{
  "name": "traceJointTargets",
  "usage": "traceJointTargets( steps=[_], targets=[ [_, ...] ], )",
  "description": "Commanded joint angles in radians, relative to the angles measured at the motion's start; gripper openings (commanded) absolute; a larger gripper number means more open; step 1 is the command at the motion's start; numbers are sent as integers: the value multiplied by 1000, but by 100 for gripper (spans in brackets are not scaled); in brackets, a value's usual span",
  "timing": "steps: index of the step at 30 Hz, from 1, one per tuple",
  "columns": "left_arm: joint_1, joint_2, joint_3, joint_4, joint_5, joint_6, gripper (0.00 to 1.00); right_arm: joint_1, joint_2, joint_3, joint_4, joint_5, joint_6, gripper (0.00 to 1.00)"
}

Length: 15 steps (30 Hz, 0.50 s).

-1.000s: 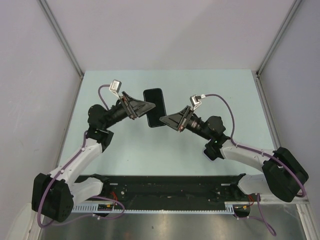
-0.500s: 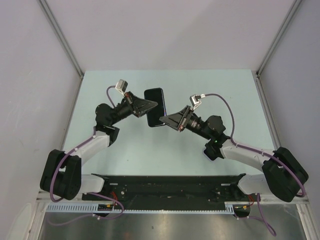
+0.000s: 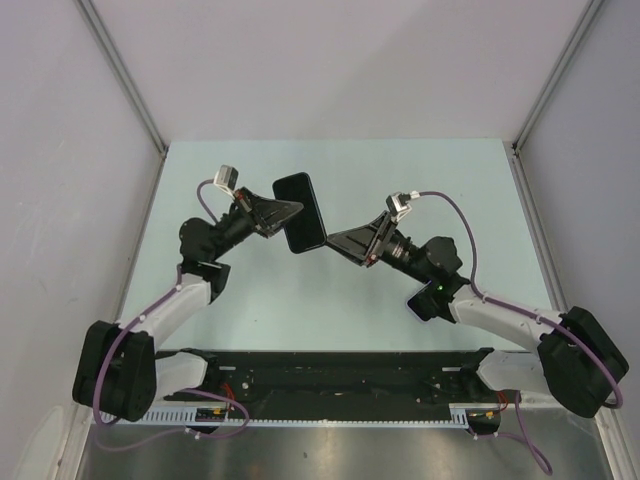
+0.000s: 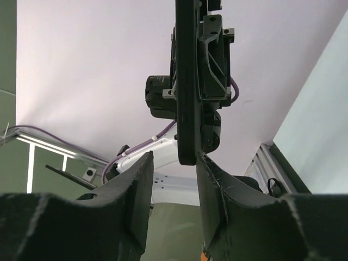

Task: Take the phone out of the phone case
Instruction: Pick up the phone at the center of the board.

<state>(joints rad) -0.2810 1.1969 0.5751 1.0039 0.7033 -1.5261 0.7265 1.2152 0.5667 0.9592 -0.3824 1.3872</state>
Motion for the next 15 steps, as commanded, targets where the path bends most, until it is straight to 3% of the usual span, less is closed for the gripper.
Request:
traceJointTargets(
  steps=[1, 15],
  targets=[
    [9, -74, 20, 18, -56, 26, 0, 10, -40, 5, 41, 23, -7, 41],
    [11, -108, 9, 1, -60, 32, 0, 37, 47, 30, 102, 24, -19, 37]
  ],
)
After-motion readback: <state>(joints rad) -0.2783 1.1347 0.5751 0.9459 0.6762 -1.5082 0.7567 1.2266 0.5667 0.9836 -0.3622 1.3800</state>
